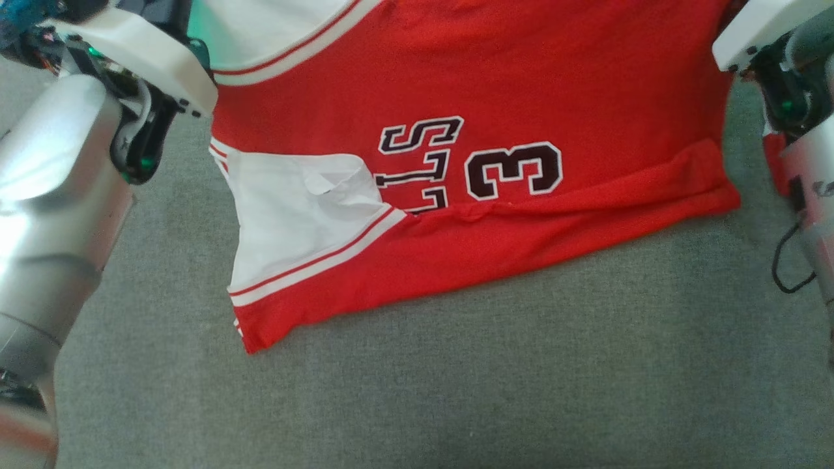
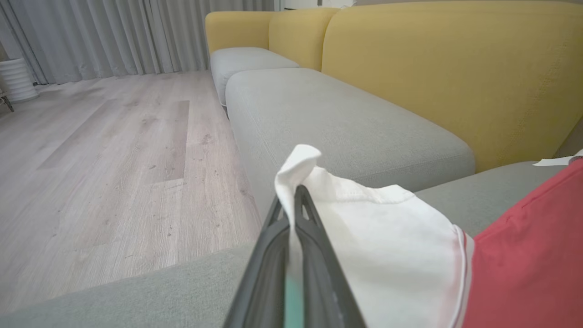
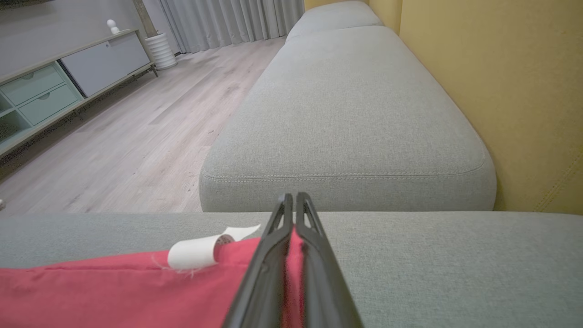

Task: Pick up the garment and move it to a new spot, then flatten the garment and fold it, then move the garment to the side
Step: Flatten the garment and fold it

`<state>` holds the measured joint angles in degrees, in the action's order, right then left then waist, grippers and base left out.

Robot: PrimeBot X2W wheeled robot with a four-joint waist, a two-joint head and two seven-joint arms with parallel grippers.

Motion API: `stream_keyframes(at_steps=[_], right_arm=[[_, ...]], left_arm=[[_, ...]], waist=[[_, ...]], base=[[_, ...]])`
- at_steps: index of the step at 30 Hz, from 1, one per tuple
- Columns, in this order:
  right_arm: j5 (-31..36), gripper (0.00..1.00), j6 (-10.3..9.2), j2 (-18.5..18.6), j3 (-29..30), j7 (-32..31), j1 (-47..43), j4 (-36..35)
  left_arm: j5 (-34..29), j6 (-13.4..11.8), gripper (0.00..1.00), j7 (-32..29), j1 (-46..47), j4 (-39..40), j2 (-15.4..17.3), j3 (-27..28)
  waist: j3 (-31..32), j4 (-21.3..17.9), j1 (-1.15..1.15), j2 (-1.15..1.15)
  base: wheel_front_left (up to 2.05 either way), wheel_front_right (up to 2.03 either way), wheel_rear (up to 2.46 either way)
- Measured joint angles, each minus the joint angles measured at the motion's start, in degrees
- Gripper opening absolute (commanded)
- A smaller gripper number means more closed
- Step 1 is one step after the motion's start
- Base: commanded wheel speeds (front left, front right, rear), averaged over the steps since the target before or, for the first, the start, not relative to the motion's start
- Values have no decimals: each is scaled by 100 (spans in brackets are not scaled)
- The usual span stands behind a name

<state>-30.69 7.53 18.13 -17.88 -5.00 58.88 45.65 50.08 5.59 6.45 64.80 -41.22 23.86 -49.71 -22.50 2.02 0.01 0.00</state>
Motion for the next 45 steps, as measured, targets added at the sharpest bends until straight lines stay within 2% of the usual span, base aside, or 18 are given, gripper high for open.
stream_keyframes(at_steps=[7,13,17,25,31,39,45], right_arm=[[-91,0,0,-48,-211,121,44,390],[-485,0,0,90,-443,135,-203,420],[-858,0,0,227,-628,-116,-588,345],[-1560,0,0,713,-1148,-911,-1317,-52],[-1779,0,0,1021,-1466,-1244,-1805,-138],[-1939,0,0,1246,-1809,-1723,-1858,-214],[-2031,0,0,1324,-2020,-1918,-1929,-359]], left_arm=[[-14,130,0,322,115,-457,-204,-56],[204,193,0,302,-69,-203,-169,-369],[535,200,0,-45,-510,538,144,-854],[1093,200,0,-668,-1307,2041,1147,-1412],[1374,197,0,-1302,-1840,2910,1571,-1771],[1529,65,0,-1869,-2027,3501,1913,-2035],[1530,-37,0,-1958,-2078,3573,1912,-2135]], waist=[[65,60,-1,0],[256,146,-1,0],[442,181,-1,0],[924,230,-2,0],[1252,260,-3,0],[1384,266,-1,0],[1380,212,-1,0]], base=[[0,0,0],[0,0,0],[0,0,0],[0,0,0],[0,0,0],[0,0,0],[0,0,0]])
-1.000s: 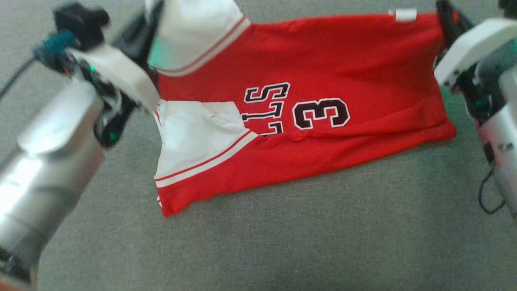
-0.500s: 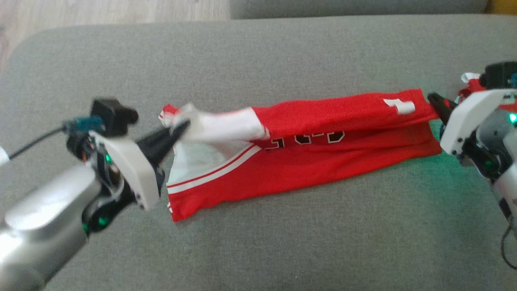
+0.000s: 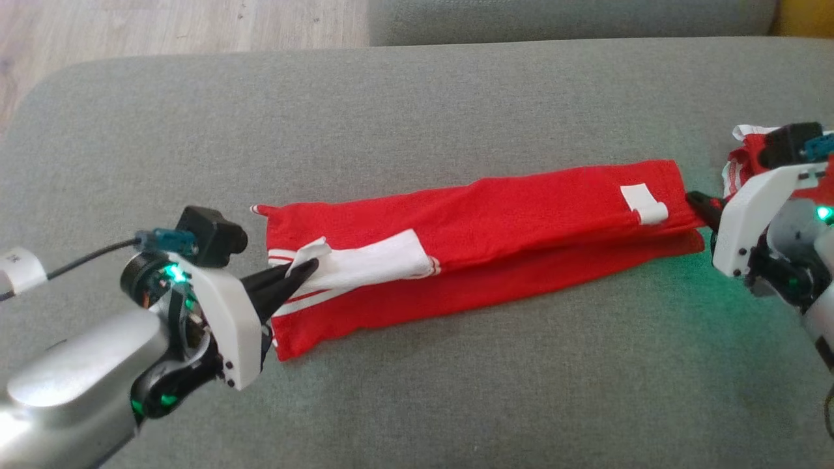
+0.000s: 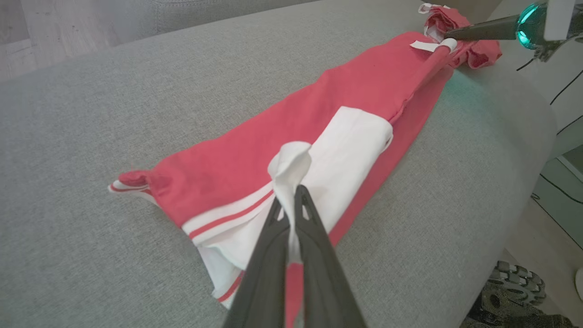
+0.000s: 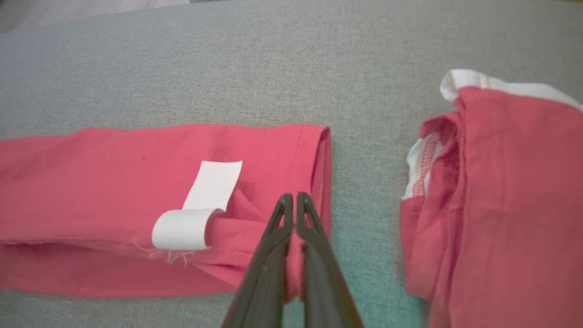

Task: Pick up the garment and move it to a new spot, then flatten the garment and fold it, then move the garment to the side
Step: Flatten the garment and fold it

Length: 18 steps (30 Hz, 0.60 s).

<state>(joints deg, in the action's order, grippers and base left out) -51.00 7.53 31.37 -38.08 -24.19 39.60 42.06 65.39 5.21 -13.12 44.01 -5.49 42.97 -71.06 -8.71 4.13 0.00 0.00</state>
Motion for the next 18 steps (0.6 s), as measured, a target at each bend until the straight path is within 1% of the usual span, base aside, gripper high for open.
stream_keyframes(at_steps=[5,6,7,8,11,13,15,18], right_arm=[[-53,0,0,1,-56,-85,-51,-9],[-59,89,0,0,-55,-105,-49,7],[-88,100,0,-1,-53,-115,-48,27],[-88,100,0,-1,-53,-115,-48,27],[-172,100,0,-13,46,-129,-49,82],[-255,100,0,-20,223,73,-46,83],[-358,100,0,-46,371,300,-41,55],[-396,100,0,-161,512,822,-47,-141]], left_arm=[[-202,-20,0,9,-4,-219,-93,-109],[-314,-62,36,76,-12,-296,-133,-124],[-433,-126,100,179,-27,-381,-180,-125],[-433,-126,100,179,-27,-381,-180,-125],[-550,-223,100,485,-113,-668,-335,-112],[-563,-352,100,794,-169,-824,-459,-29],[-578,-527,100,1218,-213,-993,-582,208],[-446,-791,100,1919,-221,-1141,-747,654]], waist=[[-48,-32,0,0],[-59,-40,0,0],[-72,-53,0,0],[-72,-53,0,0],[-90,-111,1,0],[-74,-141,0,0],[-37,-162,1,0],[56,-190,0,0]], base=[[0,0,0],[0,0,0],[0,0,0],[0,0,0],[0,0,0],[0,0,0],[0,0,0],[0,0,0]])
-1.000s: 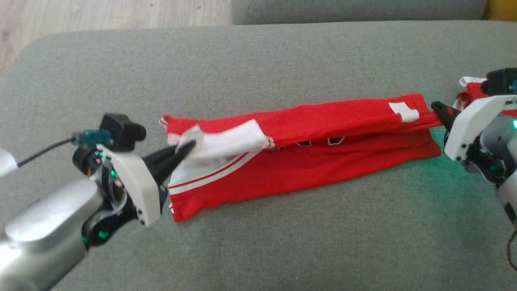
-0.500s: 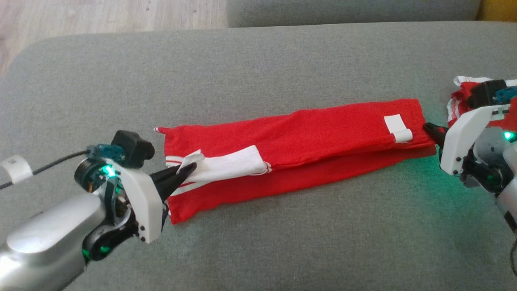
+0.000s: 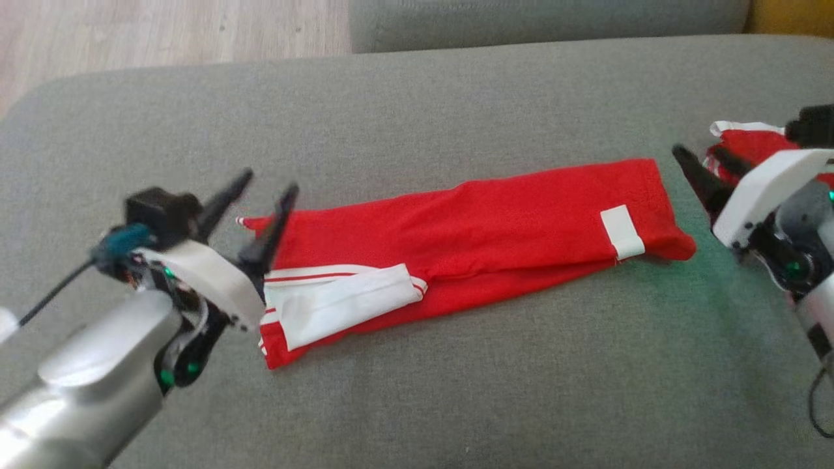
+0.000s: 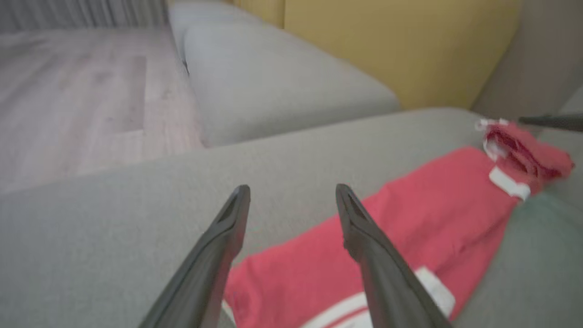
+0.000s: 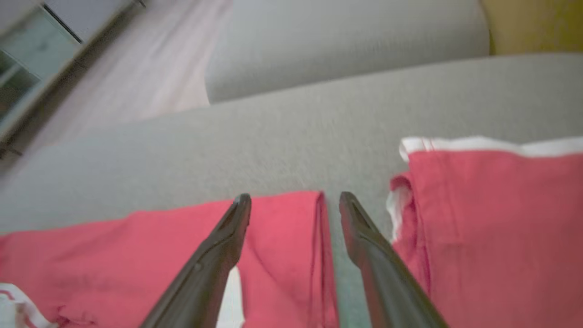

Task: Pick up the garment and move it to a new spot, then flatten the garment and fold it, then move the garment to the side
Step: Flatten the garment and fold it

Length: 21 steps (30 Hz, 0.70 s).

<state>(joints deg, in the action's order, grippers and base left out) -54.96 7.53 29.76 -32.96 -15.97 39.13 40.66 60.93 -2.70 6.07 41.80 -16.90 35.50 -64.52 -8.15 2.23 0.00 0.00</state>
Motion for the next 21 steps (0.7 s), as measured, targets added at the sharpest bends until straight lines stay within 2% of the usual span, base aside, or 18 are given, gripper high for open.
stream_keyframes(at_steps=[4,8,11,15,21], right_arm=[[31,100,0,-180,229,845,-55,-399],[294,100,0,-396,410,1597,-300,-731],[601,100,0,-641,571,2084,-567,-891],[1157,100,0,-1018,797,2636,-954,-995],[1927,100,0,-1838,1552,2978,-1937,-1066]], left_arm=[[205,-245,100,680,-131,-35,-168,568],[199,-499,100,822,-563,127,-322,1225],[-88,-637,100,827,-985,447,-592,2101],[-776,-581,100,839,-1696,703,-1048,2911],[-1737,-323,100,838,-2840,554,-1737,3583]], waist=[[156,-29,0,0],[300,-42,-1,0],[374,-26,0,0],[457,10,-1,0],[572,106,-1,0]], base=[[0,0,0],[0,0,0],[0,0,0],[0,0,0],[0,0,0]])
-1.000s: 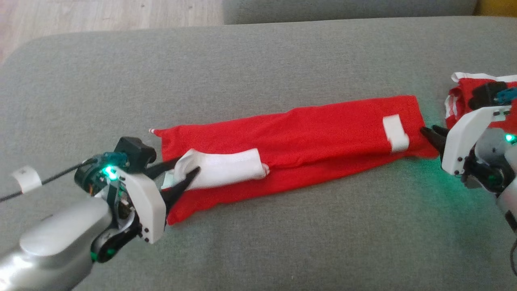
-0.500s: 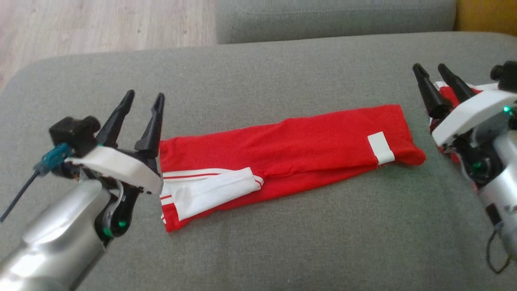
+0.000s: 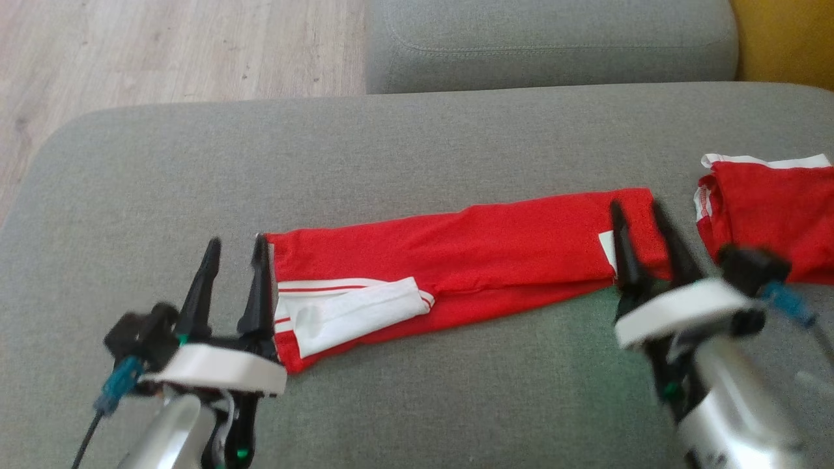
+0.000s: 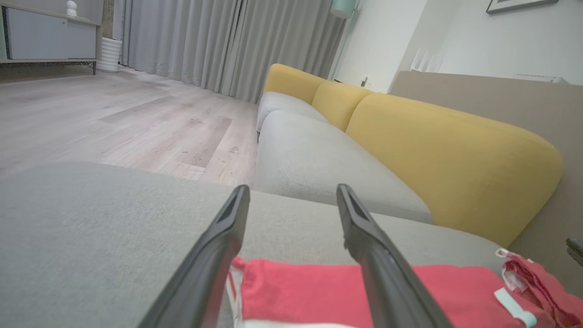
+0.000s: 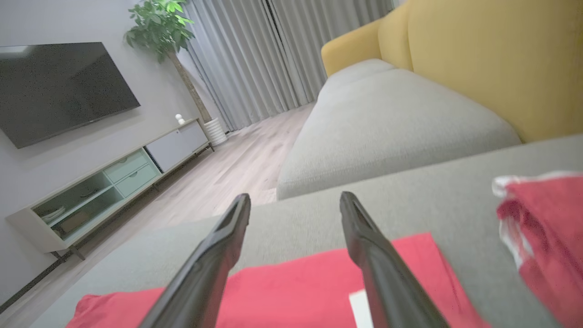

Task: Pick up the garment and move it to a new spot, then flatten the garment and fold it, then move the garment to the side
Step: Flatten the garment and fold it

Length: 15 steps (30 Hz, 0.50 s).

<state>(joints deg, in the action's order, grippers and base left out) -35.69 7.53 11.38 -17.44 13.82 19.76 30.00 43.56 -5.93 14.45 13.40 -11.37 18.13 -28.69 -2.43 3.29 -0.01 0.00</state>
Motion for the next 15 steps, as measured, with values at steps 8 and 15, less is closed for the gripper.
stream_keyframes(at_steps=[8,15], right_arm=[[962,100,0,-656,614,41,-881,-305],[1343,100,0,-734,923,54,-838,-480]], left_arm=[[-1024,455,100,0,-643,-185,-661,1021],[-1558,906,100,0,-745,-331,-1040,1539]], waist=[[1,-14,0,0],[-169,27,0,0]], base=[[0,0,0],[0,0,0]])
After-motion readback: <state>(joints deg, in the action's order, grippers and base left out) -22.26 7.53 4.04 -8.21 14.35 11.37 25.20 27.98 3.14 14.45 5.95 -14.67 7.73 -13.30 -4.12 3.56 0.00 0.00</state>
